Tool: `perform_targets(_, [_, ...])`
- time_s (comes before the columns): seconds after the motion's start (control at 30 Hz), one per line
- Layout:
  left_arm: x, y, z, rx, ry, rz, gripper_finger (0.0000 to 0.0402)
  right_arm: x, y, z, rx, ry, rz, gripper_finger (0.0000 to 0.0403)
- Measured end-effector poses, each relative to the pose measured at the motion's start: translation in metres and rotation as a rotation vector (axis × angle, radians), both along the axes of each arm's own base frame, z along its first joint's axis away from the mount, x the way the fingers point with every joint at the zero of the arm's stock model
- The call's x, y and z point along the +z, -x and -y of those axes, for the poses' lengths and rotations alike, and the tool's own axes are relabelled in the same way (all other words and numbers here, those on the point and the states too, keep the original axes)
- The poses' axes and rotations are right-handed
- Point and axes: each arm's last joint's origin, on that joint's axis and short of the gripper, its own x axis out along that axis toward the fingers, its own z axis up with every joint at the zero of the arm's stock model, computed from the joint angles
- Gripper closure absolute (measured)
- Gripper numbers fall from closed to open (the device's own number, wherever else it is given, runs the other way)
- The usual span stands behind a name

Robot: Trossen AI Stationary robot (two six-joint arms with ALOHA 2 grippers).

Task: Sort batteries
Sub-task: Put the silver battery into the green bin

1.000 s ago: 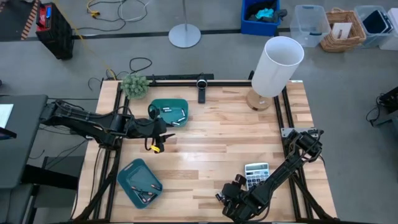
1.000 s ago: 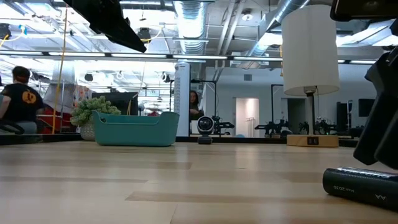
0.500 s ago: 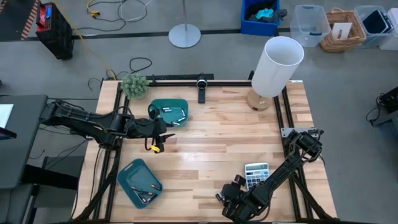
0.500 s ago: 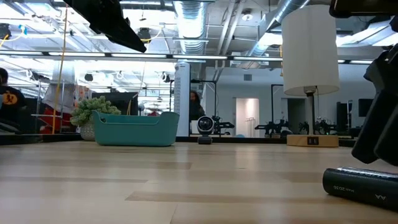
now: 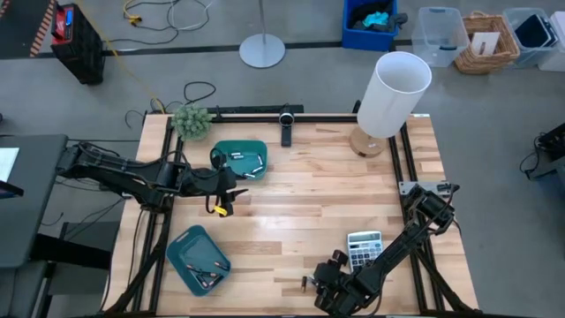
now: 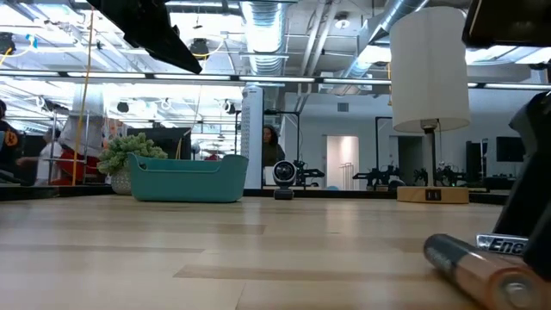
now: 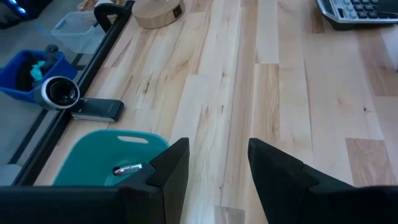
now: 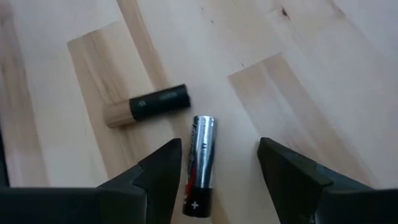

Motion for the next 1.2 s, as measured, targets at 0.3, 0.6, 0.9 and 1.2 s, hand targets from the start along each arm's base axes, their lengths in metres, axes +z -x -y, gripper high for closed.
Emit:
perform_targets(0.3, [0.000,0.000,0.000,0.002,-0.001,0.000,0.0242,-0.001,0.003,0.004,-0.001,0.038,-0.033,0.0220])
perform_targets(0.6, [0.000,0.000,0.000,0.002,-0.005,0.000,0.0242,-0.001,-0.003,0.016,-0.005,0.068,-0.095,0.0295])
perform_targets(0.9, [-0.001,0.000,0.000,0.004,-0.004,-0.007,0.0242,-0.001,-0.012,0.032,0.006,0.106,-0.152,0.0361])
perform_targets(1.2, [-0.001,0.001,0.000,-0.007,-0.022,-0.021,0.0242,-0.003,-0.018,0.046,-0.044,0.197,-0.134,0.0379])
